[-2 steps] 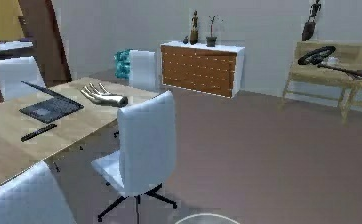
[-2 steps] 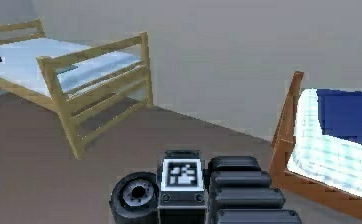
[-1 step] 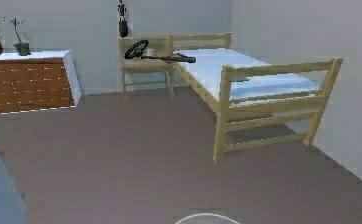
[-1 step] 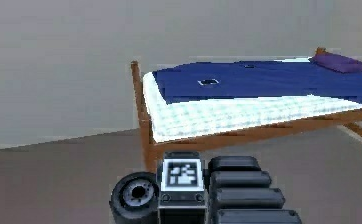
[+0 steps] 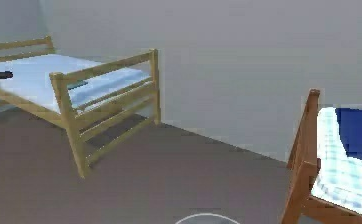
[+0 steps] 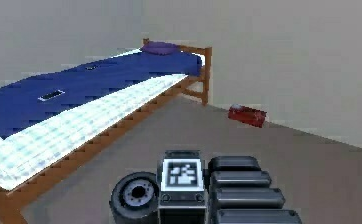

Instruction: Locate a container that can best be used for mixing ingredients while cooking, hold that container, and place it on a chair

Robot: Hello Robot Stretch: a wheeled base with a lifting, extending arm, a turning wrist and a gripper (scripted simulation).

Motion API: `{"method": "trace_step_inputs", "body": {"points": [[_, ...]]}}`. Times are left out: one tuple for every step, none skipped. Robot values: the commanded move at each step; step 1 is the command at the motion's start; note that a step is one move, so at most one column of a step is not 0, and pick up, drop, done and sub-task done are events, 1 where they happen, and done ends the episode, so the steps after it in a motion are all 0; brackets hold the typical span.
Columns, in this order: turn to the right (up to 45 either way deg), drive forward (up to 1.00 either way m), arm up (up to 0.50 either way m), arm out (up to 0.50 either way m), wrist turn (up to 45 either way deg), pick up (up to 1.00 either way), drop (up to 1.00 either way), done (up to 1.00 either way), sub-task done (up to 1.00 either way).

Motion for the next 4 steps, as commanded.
{"method": "trace_step_inputs", "body": {"points": [[45.0,0.00,0.00,0.00,0.0,0.00,0.00,0.00,0.00],[27.0,0.00,0.00,0.00,0.0,0.00,0.00,0.00,0.00],[45.0,0.00,0.00,0.00,0.0,0.00,0.00,0.00,0.00],[45.0,0.00,0.00,0.00,0.0,0.00,0.00,0.00,0.00]]}}
